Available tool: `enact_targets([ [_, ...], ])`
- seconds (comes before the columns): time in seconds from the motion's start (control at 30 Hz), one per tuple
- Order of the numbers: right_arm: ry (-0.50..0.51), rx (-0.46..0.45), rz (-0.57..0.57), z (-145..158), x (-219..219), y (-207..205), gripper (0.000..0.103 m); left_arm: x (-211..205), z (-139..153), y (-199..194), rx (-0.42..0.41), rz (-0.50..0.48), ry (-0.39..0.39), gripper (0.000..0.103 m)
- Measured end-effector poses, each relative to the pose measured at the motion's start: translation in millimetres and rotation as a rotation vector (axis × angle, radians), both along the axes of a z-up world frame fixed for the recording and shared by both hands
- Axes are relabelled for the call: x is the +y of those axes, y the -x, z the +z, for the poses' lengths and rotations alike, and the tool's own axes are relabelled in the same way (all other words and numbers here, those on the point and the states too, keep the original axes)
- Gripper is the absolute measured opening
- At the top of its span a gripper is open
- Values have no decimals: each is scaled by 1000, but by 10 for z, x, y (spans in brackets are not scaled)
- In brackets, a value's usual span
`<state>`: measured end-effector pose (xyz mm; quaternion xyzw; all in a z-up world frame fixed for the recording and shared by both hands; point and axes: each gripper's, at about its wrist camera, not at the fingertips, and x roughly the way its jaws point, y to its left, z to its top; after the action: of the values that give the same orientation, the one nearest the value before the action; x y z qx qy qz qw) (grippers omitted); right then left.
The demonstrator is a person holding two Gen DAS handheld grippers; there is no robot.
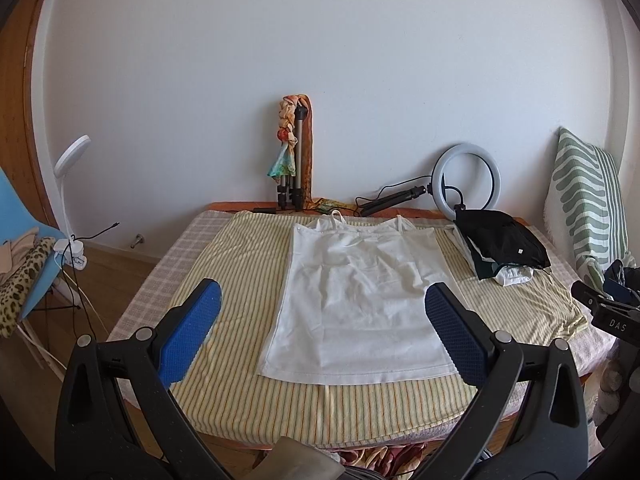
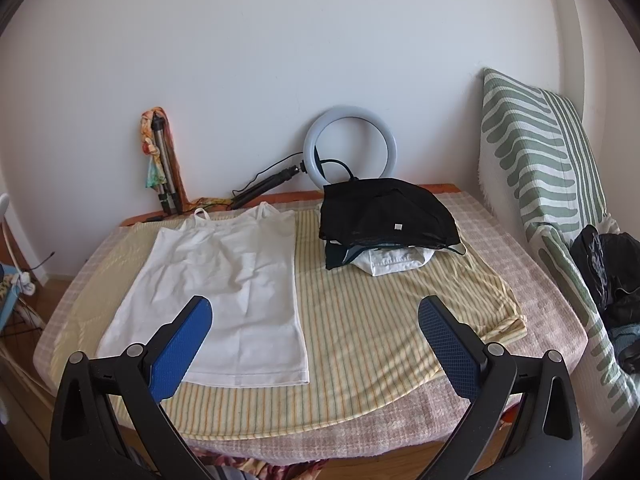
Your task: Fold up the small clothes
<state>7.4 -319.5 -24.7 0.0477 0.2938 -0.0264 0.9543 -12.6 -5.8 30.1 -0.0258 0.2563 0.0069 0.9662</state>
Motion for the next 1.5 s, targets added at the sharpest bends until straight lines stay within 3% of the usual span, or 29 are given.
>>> enact_targets([
  [0.67, 10, -2, 9, -28, 56, -125, 102, 29, -78, -22, 8, 8, -2, 103],
  [1.07, 26, -6, 52, -102, 132, -450, 102, 157, -385, -334, 59, 20, -2, 103],
  [1.27, 67, -9, 114, -58, 227, -831, 102, 477, -653, -563, 112, 29, 22, 103],
  [1.43, 88, -4, 188, -37, 367, -1223, 102, 806, -977, -688, 153, 29, 38, 93],
  [1.5, 80, 4, 222, -39, 443, -1381, 102, 882, -1130, -748, 187, 9, 49, 82],
])
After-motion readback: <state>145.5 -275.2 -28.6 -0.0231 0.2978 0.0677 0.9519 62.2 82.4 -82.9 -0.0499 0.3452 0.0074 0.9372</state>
